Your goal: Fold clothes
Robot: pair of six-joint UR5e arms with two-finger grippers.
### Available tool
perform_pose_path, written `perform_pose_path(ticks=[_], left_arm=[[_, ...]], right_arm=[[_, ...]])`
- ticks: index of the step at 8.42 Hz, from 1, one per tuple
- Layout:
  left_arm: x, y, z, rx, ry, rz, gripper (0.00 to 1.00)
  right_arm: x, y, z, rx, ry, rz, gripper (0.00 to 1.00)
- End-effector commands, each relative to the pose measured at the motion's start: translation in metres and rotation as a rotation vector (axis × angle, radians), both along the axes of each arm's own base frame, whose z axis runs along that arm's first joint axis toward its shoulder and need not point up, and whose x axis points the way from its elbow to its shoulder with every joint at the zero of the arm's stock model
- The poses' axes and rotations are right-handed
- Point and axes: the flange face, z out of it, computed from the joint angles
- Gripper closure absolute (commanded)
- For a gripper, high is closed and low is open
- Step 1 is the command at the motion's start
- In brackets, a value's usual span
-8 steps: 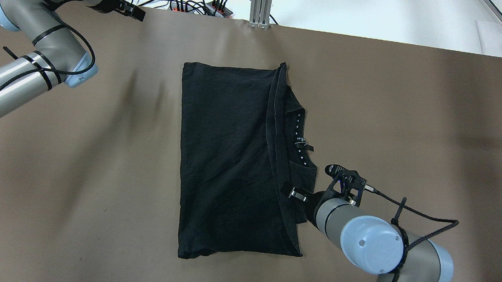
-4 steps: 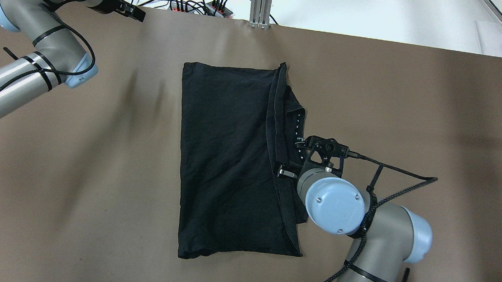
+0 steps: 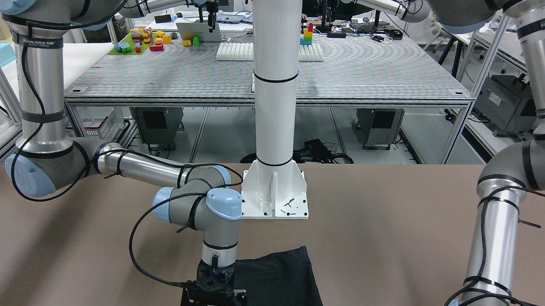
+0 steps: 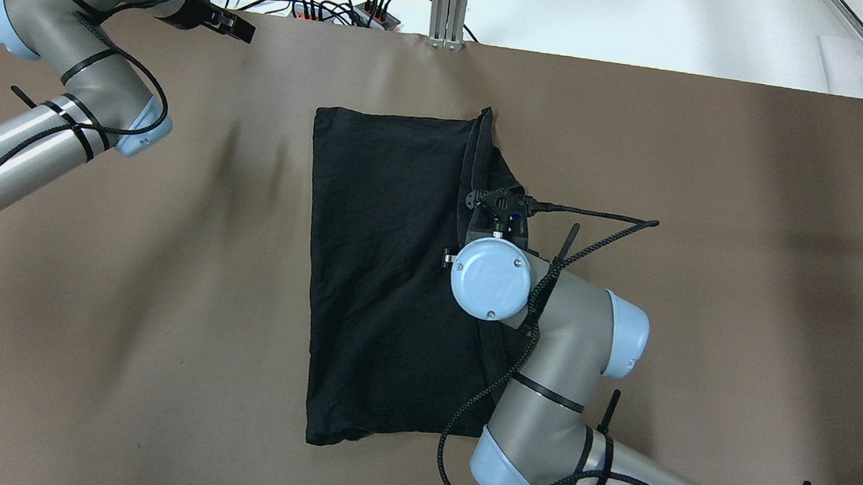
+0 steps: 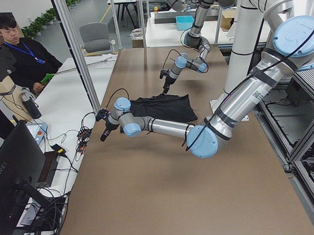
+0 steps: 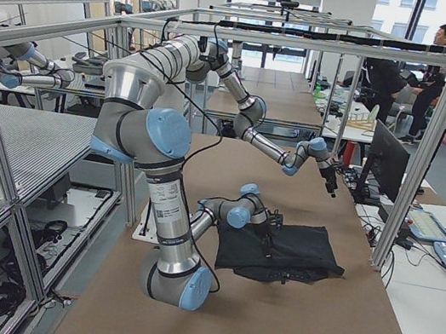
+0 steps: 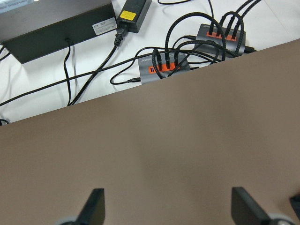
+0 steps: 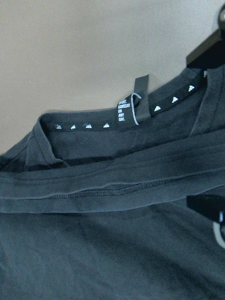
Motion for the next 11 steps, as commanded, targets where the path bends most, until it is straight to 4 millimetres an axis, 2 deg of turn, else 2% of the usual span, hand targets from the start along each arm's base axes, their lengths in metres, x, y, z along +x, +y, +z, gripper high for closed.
perform_pose_path(ticks=[1, 4, 6, 8, 9, 11], left_arm=[[0.001, 0.001, -0.001, -0.007, 0.01, -0.006, 0.05], [0.001, 0.003, 0.006, -0.015, 0.006, -0.005, 0.05], [0.005, 0.004, 0.006, -0.015, 0.006, 0.0, 0.05], [0.006, 0.005, 0.006, -0.015, 0.006, 0.002, 0.05], [0.006, 0.005, 0.006, -0.014, 0.005, 0.0, 0.05], [0.006, 0.005, 0.006, -0.016, 0.004, 0.0, 0.05]], right_arm=[[-0.033, -0.028, 0.008, -0.004, 0.096, -0.04, 0.06], [-0.037, -0.032, 0.021, -0.015, 0.125, -0.044, 0.06], [-0.024, -0.044, 0.028, -0.026, 0.156, -0.034, 0.06], [0.001, -0.069, 0.039, -0.016, 0.19, -0.03, 0.06], [0.012, -0.074, 0.063, -0.016, 0.226, -0.045, 0.06], [0.024, -0.068, 0.113, -0.015, 0.233, -0.05, 0.06]])
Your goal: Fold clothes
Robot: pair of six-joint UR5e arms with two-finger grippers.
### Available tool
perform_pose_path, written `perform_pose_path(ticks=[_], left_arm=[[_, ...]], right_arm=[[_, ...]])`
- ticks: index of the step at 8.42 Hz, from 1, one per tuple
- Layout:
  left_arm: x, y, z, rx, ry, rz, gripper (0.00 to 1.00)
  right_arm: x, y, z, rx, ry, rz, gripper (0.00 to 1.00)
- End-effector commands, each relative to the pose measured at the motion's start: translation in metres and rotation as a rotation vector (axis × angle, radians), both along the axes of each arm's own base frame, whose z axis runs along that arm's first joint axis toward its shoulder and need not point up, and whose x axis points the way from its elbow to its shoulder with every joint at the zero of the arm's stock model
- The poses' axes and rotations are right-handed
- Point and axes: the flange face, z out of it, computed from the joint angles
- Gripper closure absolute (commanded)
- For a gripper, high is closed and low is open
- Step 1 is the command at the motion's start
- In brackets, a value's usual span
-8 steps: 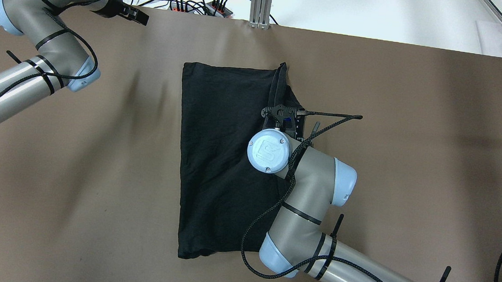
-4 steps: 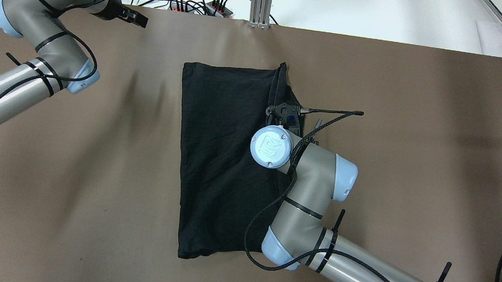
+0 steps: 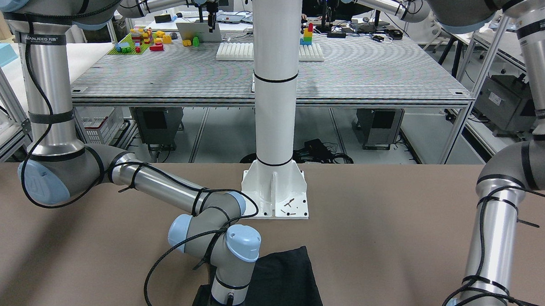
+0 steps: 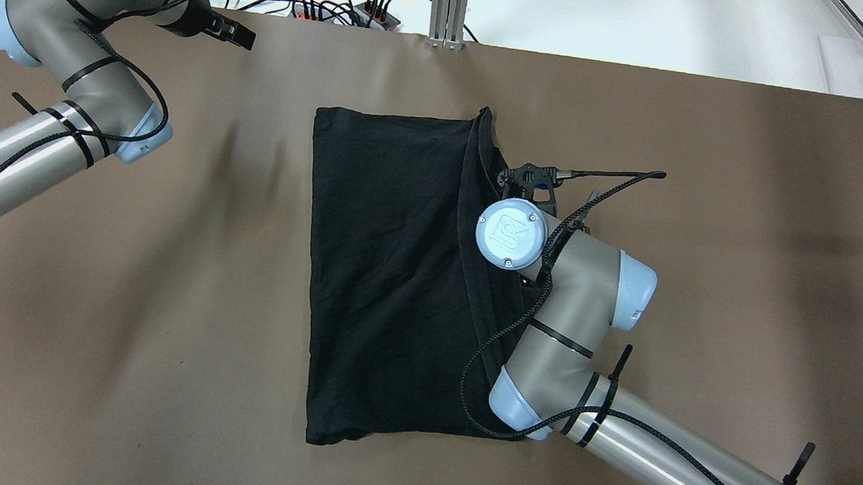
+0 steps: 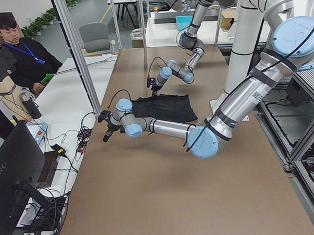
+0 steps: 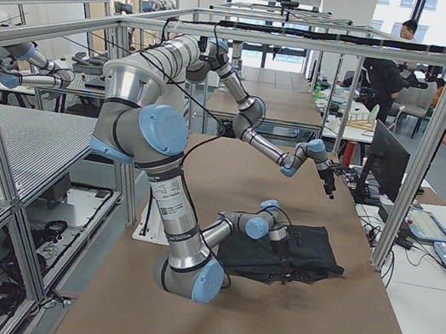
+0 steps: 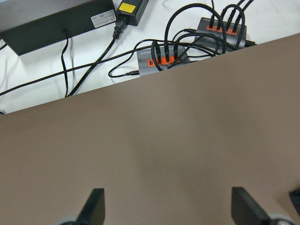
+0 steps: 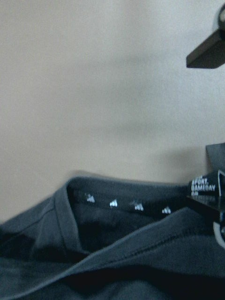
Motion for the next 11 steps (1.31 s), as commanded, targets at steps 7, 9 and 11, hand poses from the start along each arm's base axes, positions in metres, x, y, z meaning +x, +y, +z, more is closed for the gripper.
perform_pose_path(ticks=[7, 9, 11], left_arm=[[0.0, 0.0, 0.002, -0.005, -0.002, 0.001, 0.05], [0.0, 0.0, 0.002, -0.004, -0.003, 0.0, 0.05], [0.0, 0.0, 0.002, -0.003, -0.001, 0.001, 0.05]], right_arm=[[0.014, -0.002, -0.067, 0.058, -0.144, -0.017, 0.06], [0.002, -0.02, -0.075, 0.049, -0.13, 0.001, 0.06], [-0.02, -0.045, -0.087, 0.023, -0.108, 0.023, 0.06]])
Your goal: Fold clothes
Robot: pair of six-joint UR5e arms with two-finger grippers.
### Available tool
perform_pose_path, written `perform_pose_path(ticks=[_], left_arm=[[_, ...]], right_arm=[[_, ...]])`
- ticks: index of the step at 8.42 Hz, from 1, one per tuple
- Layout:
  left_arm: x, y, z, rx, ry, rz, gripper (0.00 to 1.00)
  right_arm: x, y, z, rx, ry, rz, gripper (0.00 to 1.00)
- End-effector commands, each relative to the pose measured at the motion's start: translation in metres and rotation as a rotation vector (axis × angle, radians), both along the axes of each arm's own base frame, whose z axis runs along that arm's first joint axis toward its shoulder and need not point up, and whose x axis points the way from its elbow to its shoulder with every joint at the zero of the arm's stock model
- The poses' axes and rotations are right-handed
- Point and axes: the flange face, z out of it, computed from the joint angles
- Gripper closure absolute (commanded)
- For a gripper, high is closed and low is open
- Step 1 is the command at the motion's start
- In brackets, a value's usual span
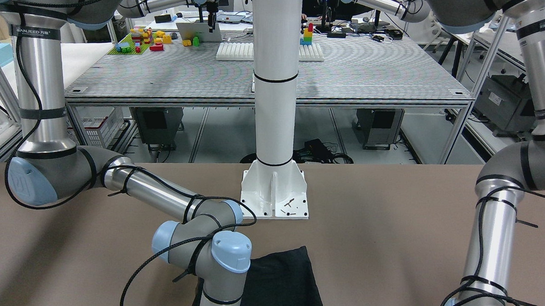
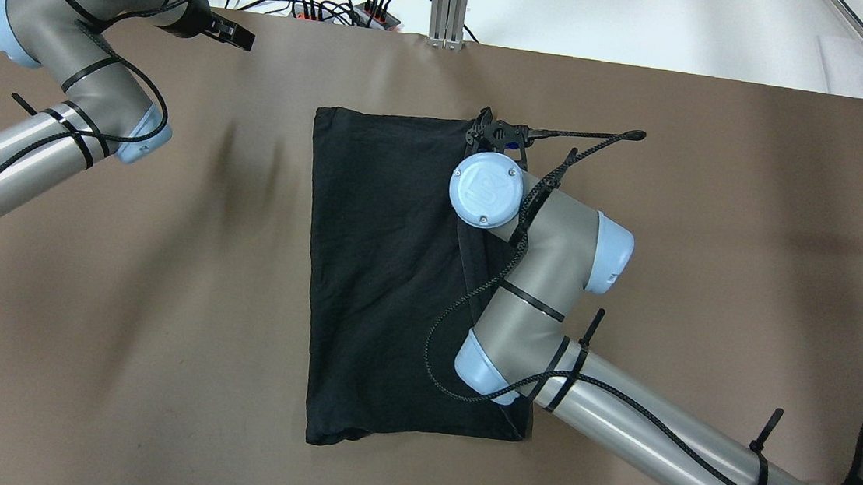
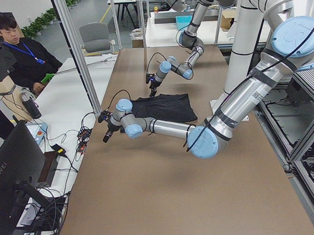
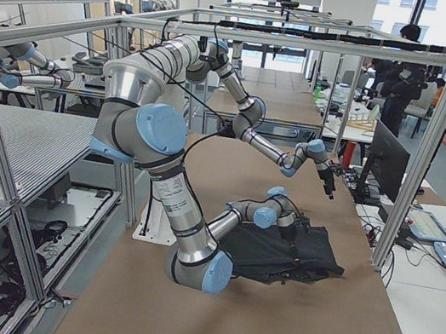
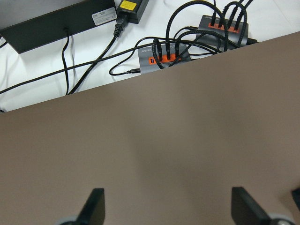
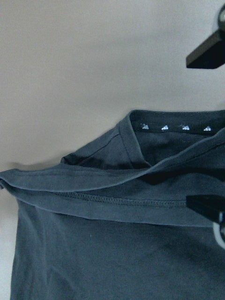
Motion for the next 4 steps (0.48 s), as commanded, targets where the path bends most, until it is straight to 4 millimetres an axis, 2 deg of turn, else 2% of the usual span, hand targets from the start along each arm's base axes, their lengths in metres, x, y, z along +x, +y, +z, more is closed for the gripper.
perform_pose_path(ticks=[1, 3, 4], left_arm=[[0.0, 0.0, -0.001, 0.001, 0.001, 0.0, 0.05], [0.001, 0.0, -0.002, 0.002, 0.002, 0.002, 0.05], [0.0, 0.0, -0.001, 0.001, 0.001, 0.0, 0.05]], right_arm=[[-0.013, -0.034, 0.003, -0.033, 0.04, 0.03, 0.06], [-0.023, -0.054, 0.029, -0.038, 0.058, 0.041, 0.06], [-0.026, -0.056, 0.038, -0.041, 0.064, 0.04, 0.06]])
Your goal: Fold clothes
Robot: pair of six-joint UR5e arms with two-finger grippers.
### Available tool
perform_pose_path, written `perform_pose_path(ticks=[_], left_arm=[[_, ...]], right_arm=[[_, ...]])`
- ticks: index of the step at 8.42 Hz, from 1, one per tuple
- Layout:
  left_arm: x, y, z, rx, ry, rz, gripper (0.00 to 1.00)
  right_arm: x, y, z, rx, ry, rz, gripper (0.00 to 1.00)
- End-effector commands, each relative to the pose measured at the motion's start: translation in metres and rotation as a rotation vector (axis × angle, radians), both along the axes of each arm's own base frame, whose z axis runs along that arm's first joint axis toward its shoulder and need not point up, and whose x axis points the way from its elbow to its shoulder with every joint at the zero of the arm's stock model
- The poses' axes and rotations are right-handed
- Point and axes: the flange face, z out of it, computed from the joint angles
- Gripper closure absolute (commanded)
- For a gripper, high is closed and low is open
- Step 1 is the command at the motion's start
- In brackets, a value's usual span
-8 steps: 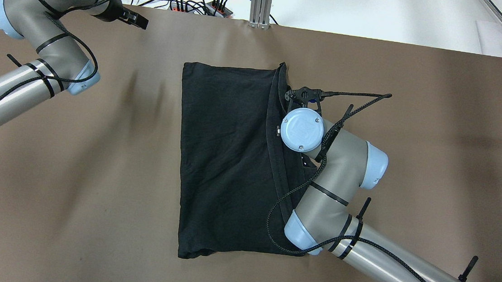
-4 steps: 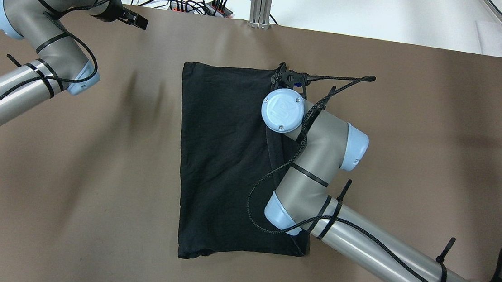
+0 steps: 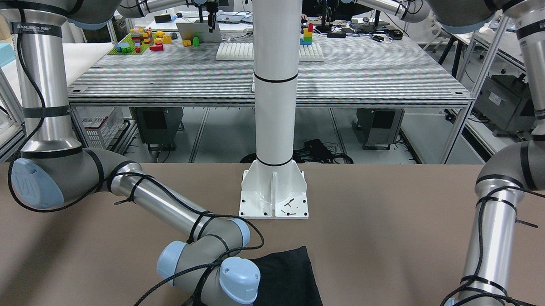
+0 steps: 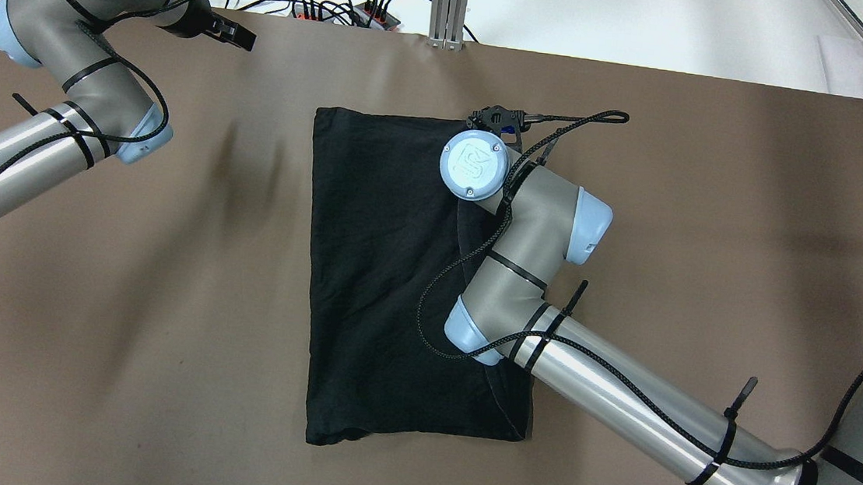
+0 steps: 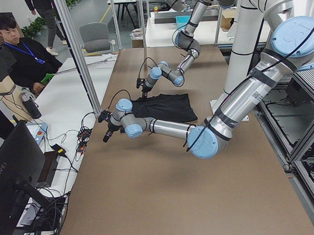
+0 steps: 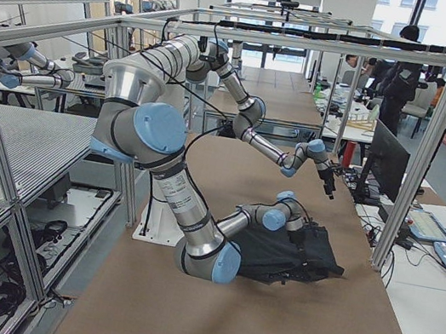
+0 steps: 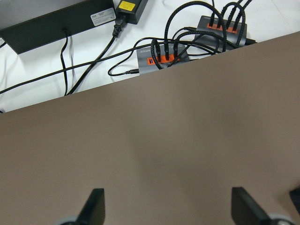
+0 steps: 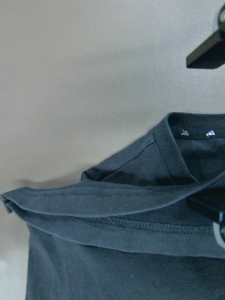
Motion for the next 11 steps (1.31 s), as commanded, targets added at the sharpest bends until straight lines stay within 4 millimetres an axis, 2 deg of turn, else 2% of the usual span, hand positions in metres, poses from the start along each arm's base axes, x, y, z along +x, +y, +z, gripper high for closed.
perform_pose_path(ticks=[1, 2, 4, 5, 6, 8, 9, 10, 11], left_arm=[[-0.001, 0.0, -0.001, 0.001, 0.0, -0.001, 0.05], [-0.001, 0.0, -0.001, 0.001, 0.0, -0.001, 0.05], [-0.001, 0.0, 0.001, -0.001, 0.0, -0.001, 0.05], [-0.001, 0.0, 0.0, 0.002, 0.001, -0.001, 0.05], [-0.001, 0.0, 0.0, 0.002, 0.001, -0.001, 0.05], [-0.001, 0.0, 0.0, 0.002, 0.001, -0.001, 0.05], [-0.001, 0.0, 0.0, 0.002, 0.001, -0.001, 0.05], [-0.001, 0.0, -0.001, 0.004, 0.004, -0.001, 0.05], [-0.001, 0.001, -0.002, 0.001, 0.006, -0.004, 0.05]], right_arm=[[-0.007, -0.011, 0.023, -0.006, 0.019, 0.004, 0.06], [0.001, -0.018, 0.026, -0.007, 0.026, 0.013, 0.06], [0.036, -0.041, 0.051, -0.002, 0.079, 0.009, 0.06], [0.046, -0.046, 0.054, 0.0, 0.081, 0.011, 0.06], [0.053, -0.04, 0.029, 0.028, 0.045, 0.009, 0.06], [0.061, -0.014, -0.022, 0.029, -0.063, -0.039, 0.06], [0.063, 0.009, -0.041, -0.011, -0.07, -0.061, 0.06], [0.041, 0.052, -0.049, -0.048, -0.075, -0.089, 0.06], [0.031, 0.078, -0.051, -0.055, -0.062, -0.116, 0.06]])
